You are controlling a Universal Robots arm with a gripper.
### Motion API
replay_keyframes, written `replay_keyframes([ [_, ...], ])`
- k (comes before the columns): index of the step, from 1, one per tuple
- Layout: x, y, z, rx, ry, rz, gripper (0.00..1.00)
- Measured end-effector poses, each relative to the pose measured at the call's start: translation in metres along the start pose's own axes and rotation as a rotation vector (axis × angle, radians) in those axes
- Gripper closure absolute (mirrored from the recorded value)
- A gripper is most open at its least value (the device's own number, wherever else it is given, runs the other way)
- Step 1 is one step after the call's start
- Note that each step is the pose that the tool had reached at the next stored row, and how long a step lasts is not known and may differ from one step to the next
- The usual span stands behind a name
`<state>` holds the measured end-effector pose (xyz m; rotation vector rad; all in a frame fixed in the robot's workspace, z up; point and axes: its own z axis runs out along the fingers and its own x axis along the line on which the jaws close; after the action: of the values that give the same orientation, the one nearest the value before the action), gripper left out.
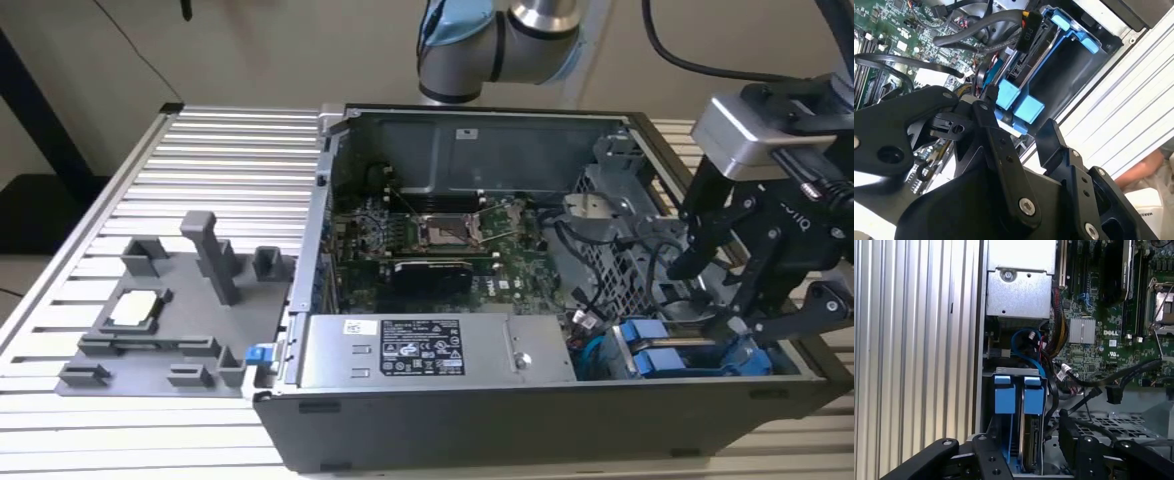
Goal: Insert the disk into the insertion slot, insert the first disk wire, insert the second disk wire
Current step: 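Insert the first disk wire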
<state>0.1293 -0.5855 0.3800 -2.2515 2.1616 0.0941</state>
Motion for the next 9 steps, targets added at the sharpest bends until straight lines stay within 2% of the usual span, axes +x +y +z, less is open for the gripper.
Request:
replay_keyframes([
  [2,-0.0002,0.0,-0.0007,0.002,-0.0002,0.0,0.42],
  [5,-0.0003,0.0,-0.0012,0.0178,-0.0006,-0.002,0.42],
  [7,-0.0002,0.0,-0.0014,0.0443,-0.005,-0.006,0.42],
  [9,-0.0002,0.0,-0.0013,0.0743,-0.0163,-0.01,0.42],
])
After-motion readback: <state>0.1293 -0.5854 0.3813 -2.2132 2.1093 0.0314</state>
